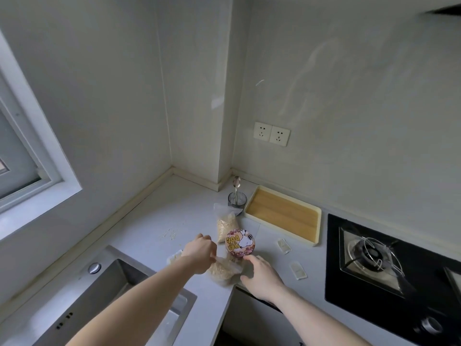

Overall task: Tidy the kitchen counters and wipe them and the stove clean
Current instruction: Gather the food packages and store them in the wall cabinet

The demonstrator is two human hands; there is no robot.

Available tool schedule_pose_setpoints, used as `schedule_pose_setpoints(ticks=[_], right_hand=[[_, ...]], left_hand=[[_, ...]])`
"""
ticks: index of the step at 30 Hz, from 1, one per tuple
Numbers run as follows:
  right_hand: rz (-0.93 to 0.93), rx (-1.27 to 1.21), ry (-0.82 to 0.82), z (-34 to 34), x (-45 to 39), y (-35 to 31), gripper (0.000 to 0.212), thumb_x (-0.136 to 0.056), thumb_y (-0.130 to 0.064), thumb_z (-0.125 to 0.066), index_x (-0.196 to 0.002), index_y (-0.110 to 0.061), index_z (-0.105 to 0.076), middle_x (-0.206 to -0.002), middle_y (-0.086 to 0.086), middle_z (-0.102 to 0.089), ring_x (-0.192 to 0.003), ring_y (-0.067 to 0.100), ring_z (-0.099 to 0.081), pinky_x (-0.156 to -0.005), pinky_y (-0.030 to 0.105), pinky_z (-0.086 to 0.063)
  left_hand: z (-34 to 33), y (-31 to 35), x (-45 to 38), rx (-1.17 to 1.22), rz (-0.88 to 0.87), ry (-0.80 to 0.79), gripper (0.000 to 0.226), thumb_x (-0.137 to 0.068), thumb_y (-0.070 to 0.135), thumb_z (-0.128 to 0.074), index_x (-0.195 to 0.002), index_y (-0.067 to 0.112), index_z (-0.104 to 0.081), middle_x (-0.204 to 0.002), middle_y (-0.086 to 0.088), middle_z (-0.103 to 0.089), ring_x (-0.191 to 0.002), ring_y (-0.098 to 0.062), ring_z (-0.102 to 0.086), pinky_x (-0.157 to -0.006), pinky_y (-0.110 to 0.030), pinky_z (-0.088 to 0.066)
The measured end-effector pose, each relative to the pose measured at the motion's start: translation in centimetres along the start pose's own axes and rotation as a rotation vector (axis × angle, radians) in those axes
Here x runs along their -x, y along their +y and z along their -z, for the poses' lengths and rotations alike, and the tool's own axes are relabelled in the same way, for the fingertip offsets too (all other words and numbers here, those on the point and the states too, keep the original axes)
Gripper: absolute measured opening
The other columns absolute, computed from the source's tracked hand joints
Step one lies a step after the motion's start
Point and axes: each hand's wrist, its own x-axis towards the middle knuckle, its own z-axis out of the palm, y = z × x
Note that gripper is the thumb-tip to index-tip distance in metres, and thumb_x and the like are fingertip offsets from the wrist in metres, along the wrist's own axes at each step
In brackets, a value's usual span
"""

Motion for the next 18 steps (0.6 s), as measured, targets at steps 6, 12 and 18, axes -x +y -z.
schedule_pose_setpoints(ticks=[6, 12, 18], right_hand=[[0.027, -0.028, 0.02, 2.0, -0.4, 0.1, 0.045, -0.09, -0.035, -0.063, -0.134, -0.038, -0.053, -0.127, -0.013, -0.055, -0.11, 0.009, -0.055, -0.1, 0.029, -0.047], [0.185, -0.175, 0.208, 7.2, 1.1, -2.7, 0.016, -0.091, -0.037, -0.068, -0.104, -0.044, -0.062, -0.112, -0.023, -0.065, -0.096, 0.0, -0.062, -0.086, 0.024, -0.053], [0.453, -0.346, 0.509, 16.8, 3.6, -9.7, 0.01, -0.09, -0.022, -0.075, -0.081, -0.025, -0.073, -0.08, -0.015, -0.073, -0.077, 0.007, -0.069, -0.074, 0.024, -0.054]], left_hand=[[2.9, 0.9, 1.3, 0.107, -0.023, 0.09, 0.019, -0.09, 0.045, -0.073, -0.098, 0.027, -0.075, -0.095, 0.01, -0.063, -0.094, -0.016, -0.059, -0.069, -0.027, -0.042], [13.1, 1.0, 4.1, 0.274, -0.099, 0.174, 0.026, -0.078, 0.051, -0.082, -0.082, 0.026, -0.076, -0.083, 0.013, -0.073, -0.082, -0.008, -0.066, -0.071, -0.029, -0.056], [25.2, 0.8, 6.4, 0.483, -0.185, 0.397, 0.025, -0.076, 0.041, -0.089, -0.068, 0.028, -0.069, -0.064, 0.007, -0.062, -0.059, -0.004, -0.052, -0.06, -0.017, -0.042]])
